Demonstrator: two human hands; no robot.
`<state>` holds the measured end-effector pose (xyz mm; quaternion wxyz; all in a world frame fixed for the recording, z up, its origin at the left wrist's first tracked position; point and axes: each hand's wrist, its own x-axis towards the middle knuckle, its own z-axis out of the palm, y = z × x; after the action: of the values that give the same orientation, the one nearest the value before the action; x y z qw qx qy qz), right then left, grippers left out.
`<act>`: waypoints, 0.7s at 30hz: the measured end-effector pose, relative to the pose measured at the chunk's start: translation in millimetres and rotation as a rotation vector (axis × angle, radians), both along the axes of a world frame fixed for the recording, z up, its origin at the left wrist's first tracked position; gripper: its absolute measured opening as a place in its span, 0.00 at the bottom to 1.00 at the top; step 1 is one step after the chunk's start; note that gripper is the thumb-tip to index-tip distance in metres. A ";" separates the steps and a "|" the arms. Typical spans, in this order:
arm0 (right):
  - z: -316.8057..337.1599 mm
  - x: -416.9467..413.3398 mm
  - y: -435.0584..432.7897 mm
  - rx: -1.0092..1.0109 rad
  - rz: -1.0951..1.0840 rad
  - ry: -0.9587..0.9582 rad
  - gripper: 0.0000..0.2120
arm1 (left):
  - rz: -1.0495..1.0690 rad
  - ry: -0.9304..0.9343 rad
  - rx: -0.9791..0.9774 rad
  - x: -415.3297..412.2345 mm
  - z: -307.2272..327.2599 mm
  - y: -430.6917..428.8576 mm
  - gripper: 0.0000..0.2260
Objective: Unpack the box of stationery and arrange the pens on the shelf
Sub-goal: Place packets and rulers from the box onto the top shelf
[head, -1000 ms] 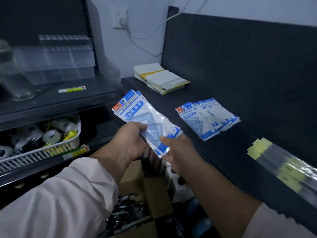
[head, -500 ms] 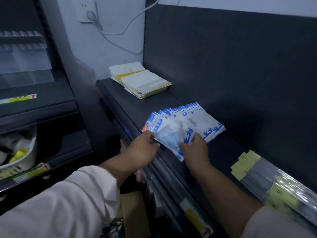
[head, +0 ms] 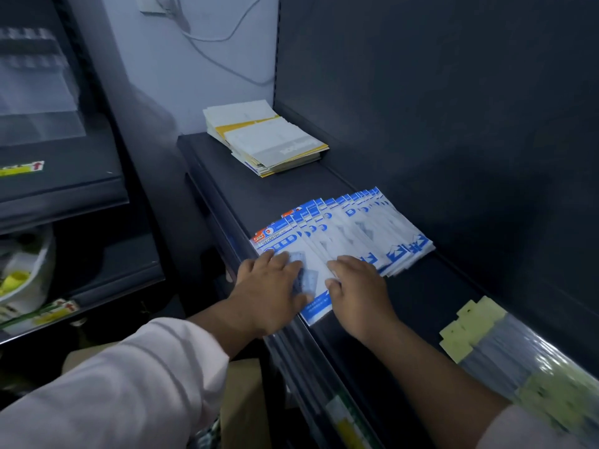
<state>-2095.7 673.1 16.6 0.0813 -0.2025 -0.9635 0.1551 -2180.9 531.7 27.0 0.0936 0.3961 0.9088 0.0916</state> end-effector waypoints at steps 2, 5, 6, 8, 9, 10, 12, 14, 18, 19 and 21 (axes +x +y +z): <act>-3.5 -2.1 0.3 0.043 0.018 0.000 0.17 | 0.015 -0.010 -0.025 -4.0 -2.1 2.1 0.30; -5.2 -5.2 0.5 0.082 0.033 -0.003 0.18 | 0.050 -0.002 -0.031 -11.5 -1.1 4.2 0.30; -6.5 -6.2 0.6 0.081 0.047 -0.010 0.19 | 0.061 -0.004 -0.033 -13.3 -0.7 4.8 0.31; -8.7 -7.8 -0.6 0.086 0.066 -0.054 0.21 | 0.073 -0.022 -0.039 -15.2 -0.5 5.8 0.31; -9.2 -8.3 -1.5 0.091 0.067 -0.076 0.21 | 0.074 -0.033 -0.036 -15.1 -0.8 5.8 0.31; -9.0 -8.5 -2.1 0.091 0.063 -0.082 0.21 | 0.074 -0.042 -0.027 -14.9 -1.5 5.5 0.31; -5.6 -8.8 -4.2 0.084 0.051 -0.064 0.21 | 0.078 -0.054 0.002 -15.0 -2.6 3.2 0.31; -0.1 -9.6 -7.4 0.098 0.059 -0.049 0.21 | 0.090 -0.049 0.038 -15.6 -3.5 -1.8 0.31; 10.3 -13.4 -21.1 0.138 0.105 -0.031 0.21 | 0.098 0.032 0.103 -17.0 -1.1 -22.4 0.31; 12.5 -14.1 -26.6 0.147 0.119 -0.032 0.21 | 0.090 0.064 0.101 -18.1 -0.3 -30.2 0.31; 15.7 -15.1 -40.2 0.159 0.152 -0.026 0.22 | 0.068 0.137 0.072 -20.8 1.1 -49.4 0.32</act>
<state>-2110.8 632.9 32.3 0.0724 -0.1238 -0.9863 0.0814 -2201.7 482.3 28.1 0.0136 0.3734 0.9222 0.1001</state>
